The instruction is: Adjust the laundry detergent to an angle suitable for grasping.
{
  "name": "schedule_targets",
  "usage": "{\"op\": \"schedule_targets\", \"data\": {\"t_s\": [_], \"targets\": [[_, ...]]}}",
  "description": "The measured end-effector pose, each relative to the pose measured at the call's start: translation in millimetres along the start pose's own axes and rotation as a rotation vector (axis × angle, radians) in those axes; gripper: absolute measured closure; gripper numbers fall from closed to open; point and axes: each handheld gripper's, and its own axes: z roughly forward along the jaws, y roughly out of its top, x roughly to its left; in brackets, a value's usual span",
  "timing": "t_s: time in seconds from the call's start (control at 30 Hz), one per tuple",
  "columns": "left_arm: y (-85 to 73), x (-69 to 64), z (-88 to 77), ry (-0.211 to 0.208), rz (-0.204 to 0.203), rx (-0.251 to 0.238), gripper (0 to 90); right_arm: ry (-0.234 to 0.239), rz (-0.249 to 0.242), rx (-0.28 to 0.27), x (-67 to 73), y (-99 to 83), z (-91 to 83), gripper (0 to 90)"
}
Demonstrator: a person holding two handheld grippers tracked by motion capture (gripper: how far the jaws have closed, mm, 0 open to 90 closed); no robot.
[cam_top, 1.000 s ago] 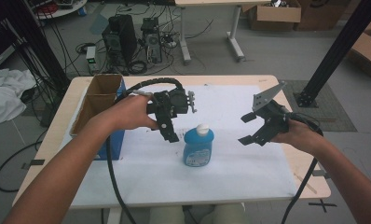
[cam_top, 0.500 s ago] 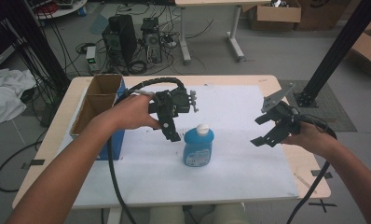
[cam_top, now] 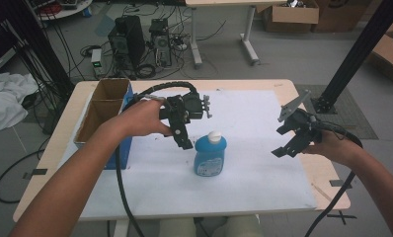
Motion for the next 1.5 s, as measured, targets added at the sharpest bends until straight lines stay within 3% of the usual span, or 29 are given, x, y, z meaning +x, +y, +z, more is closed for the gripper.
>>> {"op": "schedule_targets", "data": {"t_s": [0.43, 1.5], "targets": [[0.6, 2.9, 0.0, -0.001, -0.003, -0.001, 20.0, -0.006, 0.013, 0.032, -1.2, -3.0, 1.7, 16.9], [3.7, 1.7, -2.9, 0.008, -0.014, -0.013, 19.8, -0.006, 0.006, 0.028, 1.5, -1.6, 2.5, 17.2]]}}
